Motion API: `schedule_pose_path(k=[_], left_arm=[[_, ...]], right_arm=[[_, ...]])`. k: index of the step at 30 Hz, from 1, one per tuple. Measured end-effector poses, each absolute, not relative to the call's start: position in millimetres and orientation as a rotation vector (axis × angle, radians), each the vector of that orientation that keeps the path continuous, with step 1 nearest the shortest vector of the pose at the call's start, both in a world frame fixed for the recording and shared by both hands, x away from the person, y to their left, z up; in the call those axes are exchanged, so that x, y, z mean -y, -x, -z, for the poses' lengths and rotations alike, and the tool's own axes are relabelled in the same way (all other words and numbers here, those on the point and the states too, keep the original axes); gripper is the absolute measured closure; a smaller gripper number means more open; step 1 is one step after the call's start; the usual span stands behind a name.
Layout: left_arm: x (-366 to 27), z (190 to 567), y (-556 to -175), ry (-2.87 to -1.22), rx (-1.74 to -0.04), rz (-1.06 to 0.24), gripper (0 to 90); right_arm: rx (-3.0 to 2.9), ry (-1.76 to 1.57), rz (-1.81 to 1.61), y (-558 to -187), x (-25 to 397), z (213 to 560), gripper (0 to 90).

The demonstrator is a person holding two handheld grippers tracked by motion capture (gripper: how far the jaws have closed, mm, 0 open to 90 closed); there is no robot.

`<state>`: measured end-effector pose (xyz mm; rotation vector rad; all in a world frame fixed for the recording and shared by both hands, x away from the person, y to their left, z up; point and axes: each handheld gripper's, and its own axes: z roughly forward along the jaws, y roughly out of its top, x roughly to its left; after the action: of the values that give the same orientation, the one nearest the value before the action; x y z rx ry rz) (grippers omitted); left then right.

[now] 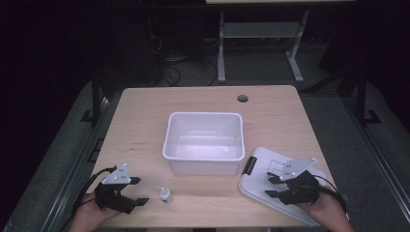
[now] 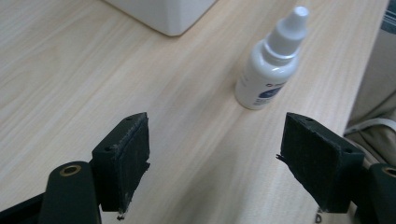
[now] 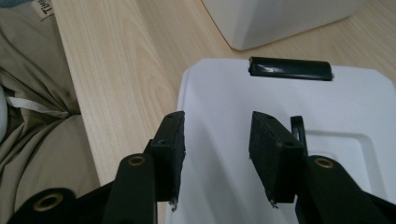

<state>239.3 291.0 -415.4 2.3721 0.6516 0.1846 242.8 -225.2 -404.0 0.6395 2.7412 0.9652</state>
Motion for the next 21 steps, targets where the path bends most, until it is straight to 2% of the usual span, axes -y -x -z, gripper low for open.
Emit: schedule_pose_path(k=[11,21], left_arm=[[-280.0,412.8,-238.0,-2.419,-0.585,-0.124,24.2],[-268.3,407.8,-239.5,-2.453,-0.526,-0.089,29.5]], right_arm=[[-2.743,-0.603,-0.974,-240.6,209.9,410.0,50.2],[-2.752,-0.58,-0.966,-240.9,199.9,415.7,45.3]])
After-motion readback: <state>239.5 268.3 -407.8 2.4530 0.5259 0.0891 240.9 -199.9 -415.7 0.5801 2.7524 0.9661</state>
